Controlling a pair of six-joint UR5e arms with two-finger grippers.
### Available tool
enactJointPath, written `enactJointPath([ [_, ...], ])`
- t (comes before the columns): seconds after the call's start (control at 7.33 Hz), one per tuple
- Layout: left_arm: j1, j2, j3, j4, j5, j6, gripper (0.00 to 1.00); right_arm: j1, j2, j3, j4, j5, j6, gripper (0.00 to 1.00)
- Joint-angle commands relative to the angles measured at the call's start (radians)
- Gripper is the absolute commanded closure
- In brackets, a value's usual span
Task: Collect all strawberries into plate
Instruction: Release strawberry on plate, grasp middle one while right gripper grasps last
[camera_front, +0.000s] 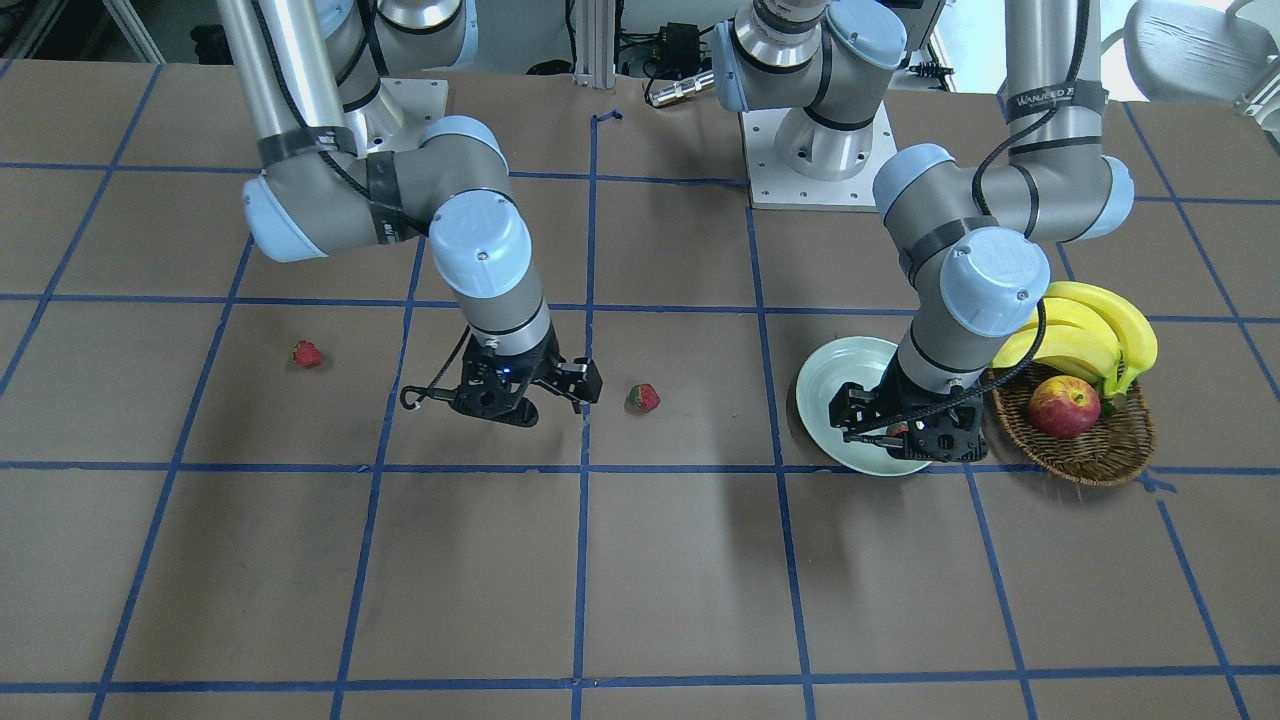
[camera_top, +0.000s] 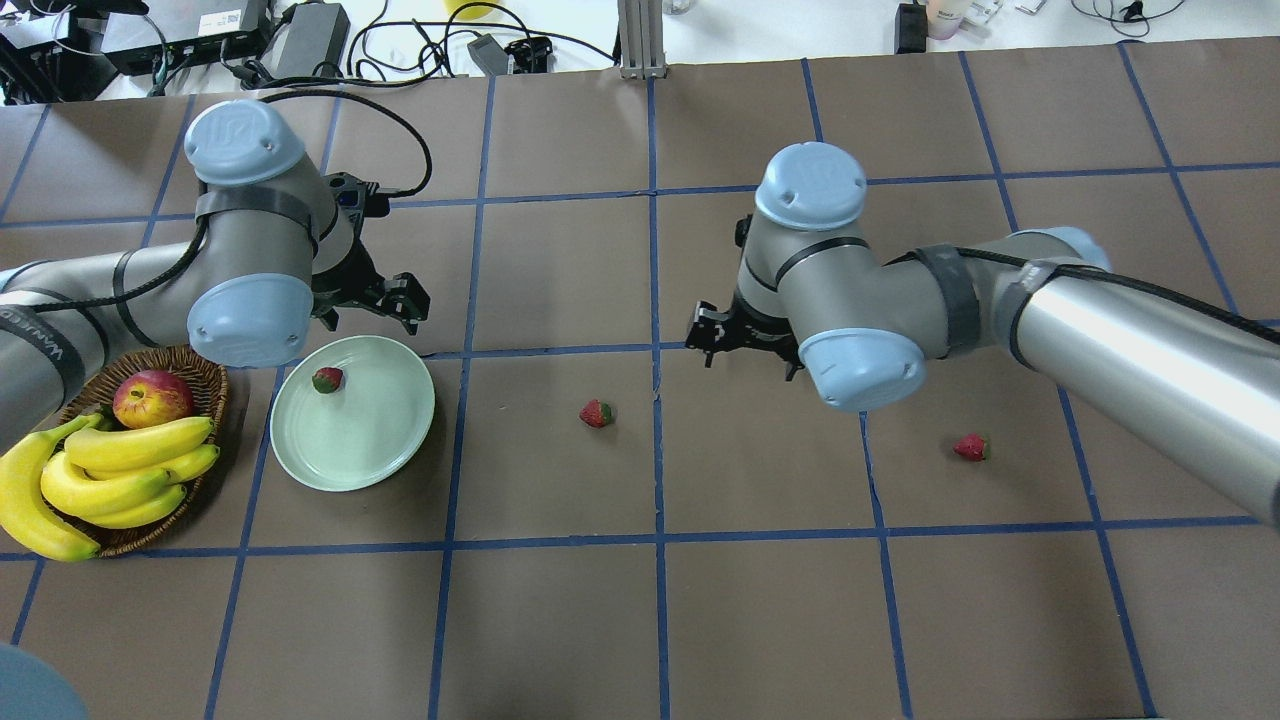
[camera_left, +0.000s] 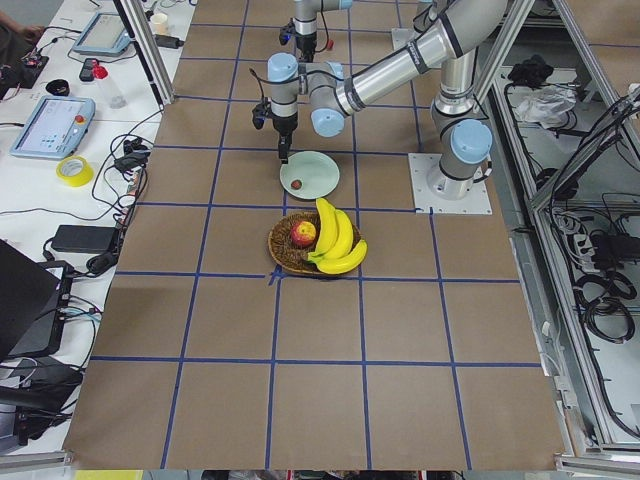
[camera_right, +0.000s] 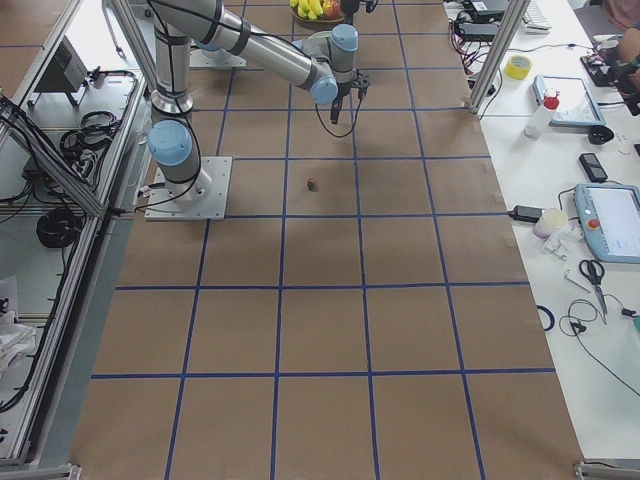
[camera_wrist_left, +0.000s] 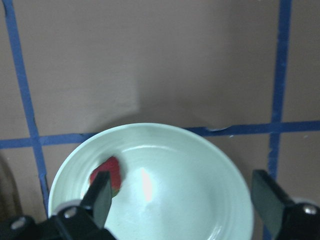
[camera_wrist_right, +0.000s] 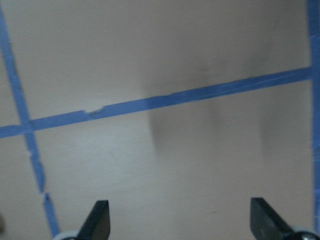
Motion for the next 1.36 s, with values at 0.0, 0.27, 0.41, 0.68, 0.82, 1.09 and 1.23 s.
enactJointPath([
  [0.0, -0.188, -0.019, 0.069, -0.038, -0.088, -0.488, 0.00, -0.206, -0.097, 0.138, 0.003, -0.064, -0.340, 0.00],
  [0.27, -0.252, -0.056, 0.061, -0.041, -0.164, -0.858, 0.00, -0.351, -0.116, 0.178, 0.009, -0.148, -0.544, 0.00],
  [0.41, -0.298, -0.079, 0.058, -0.038, -0.128, -0.949, 0.00, -0.367, -0.119, 0.204, 0.003, -0.148, -0.561, 0.00],
  [0.68, -0.302, -0.110, 0.023, -0.025, -0.118, -1.016, 0.00, -0.420, -0.119, 0.248, 0.011, -0.134, -0.578, 0.05],
  [0.82, -0.302, -0.124, 0.006, 0.009, -0.118, -1.039, 0.00, -0.420, -0.119, 0.293, -0.013, -0.131, -0.571, 0.12],
  [1.09, -0.325, -0.142, -0.008, 0.022, -0.137, -1.079, 0.00, -0.417, -0.119, 0.299, -0.053, -0.128, -0.570, 0.42],
  [1.23, -0.326, -0.151, -0.017, 0.026, -0.137, -1.079, 0.00, -0.417, -0.119, 0.298, -0.053, -0.130, -0.572, 0.80],
])
